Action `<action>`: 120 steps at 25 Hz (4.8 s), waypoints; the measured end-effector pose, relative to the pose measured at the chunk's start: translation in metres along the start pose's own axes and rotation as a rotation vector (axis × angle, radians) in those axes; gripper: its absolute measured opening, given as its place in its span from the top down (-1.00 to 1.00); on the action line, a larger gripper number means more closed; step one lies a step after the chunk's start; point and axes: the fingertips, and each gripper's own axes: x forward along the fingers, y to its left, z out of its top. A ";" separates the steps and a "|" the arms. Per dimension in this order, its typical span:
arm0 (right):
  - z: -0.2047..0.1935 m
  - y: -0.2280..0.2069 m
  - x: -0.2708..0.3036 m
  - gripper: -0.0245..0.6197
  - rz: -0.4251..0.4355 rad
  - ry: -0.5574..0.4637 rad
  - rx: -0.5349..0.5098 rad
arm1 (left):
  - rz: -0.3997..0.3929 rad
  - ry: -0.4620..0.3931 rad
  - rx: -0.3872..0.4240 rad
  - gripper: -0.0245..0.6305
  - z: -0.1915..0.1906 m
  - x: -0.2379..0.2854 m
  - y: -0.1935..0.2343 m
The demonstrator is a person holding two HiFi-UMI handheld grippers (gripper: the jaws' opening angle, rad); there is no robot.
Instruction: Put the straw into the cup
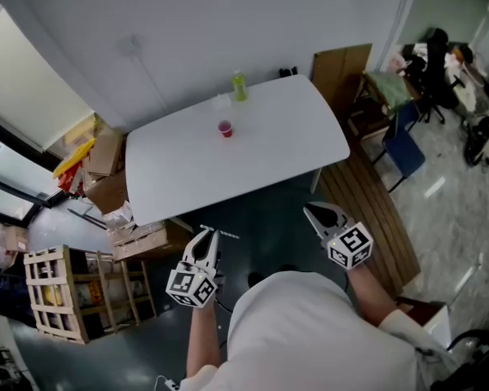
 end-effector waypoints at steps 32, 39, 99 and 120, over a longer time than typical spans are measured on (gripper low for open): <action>0.008 -0.053 0.053 0.80 0.090 0.034 -0.045 | 0.053 -0.021 0.020 0.85 0.011 0.068 0.025; 0.018 -0.067 0.092 0.80 0.047 0.013 0.002 | 0.029 0.002 0.007 0.85 0.025 0.095 0.065; 0.017 -0.174 0.354 0.80 0.175 0.225 0.060 | 0.032 0.076 0.044 0.85 0.071 0.348 0.244; -0.017 -0.200 0.399 0.80 0.297 0.355 0.074 | 0.197 0.181 -0.037 0.85 -0.024 0.436 0.310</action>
